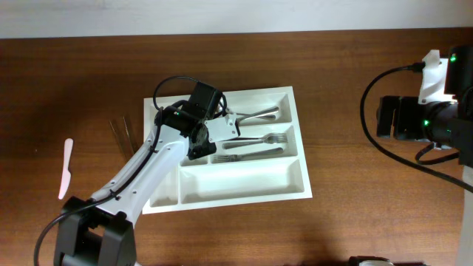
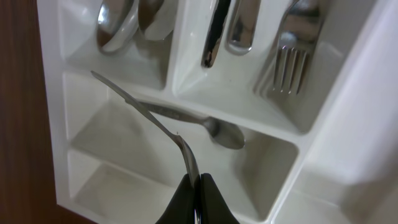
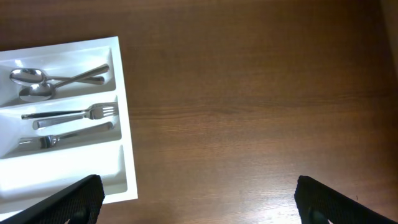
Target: Pack container
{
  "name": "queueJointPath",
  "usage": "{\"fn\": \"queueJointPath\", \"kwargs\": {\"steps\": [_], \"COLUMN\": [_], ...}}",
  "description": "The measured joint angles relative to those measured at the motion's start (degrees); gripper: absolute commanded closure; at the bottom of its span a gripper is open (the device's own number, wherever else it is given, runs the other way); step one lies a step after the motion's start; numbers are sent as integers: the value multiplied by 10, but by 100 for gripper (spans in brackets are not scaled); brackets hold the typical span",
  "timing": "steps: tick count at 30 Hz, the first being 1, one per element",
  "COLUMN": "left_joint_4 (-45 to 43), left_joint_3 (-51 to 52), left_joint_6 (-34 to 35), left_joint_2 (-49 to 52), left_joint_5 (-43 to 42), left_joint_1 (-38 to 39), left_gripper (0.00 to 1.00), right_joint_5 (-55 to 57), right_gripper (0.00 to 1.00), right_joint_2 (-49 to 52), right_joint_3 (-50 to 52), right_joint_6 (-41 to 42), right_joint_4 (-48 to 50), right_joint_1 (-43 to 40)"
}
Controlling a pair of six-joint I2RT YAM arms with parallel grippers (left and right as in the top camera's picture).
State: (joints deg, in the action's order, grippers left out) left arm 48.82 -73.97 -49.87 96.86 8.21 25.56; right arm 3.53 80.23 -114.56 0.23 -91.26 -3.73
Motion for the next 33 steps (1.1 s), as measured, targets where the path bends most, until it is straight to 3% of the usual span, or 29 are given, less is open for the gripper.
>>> {"fn": "queueJointPath", "kwargs": {"steps": [15,25,33], "left_joint_4": [43,-16,-71], "left_joint_3": [-2,57,67], "left_joint_6": [12,19,33], "left_joint_2": [-74,-45,-29], "left_joint_5": [30,27,25], "left_joint_1": [0,0,-27], "left_gripper": [98,98,65], "right_joint_5": [0,0,0], "right_gripper": [1,1,1], "right_joint_2": [0,0,0], "right_joint_3": [0,0,0], "right_joint_6": [0,0,0], "right_joint_4": [4,4,4], "right_joint_1": [0,0,0]}}
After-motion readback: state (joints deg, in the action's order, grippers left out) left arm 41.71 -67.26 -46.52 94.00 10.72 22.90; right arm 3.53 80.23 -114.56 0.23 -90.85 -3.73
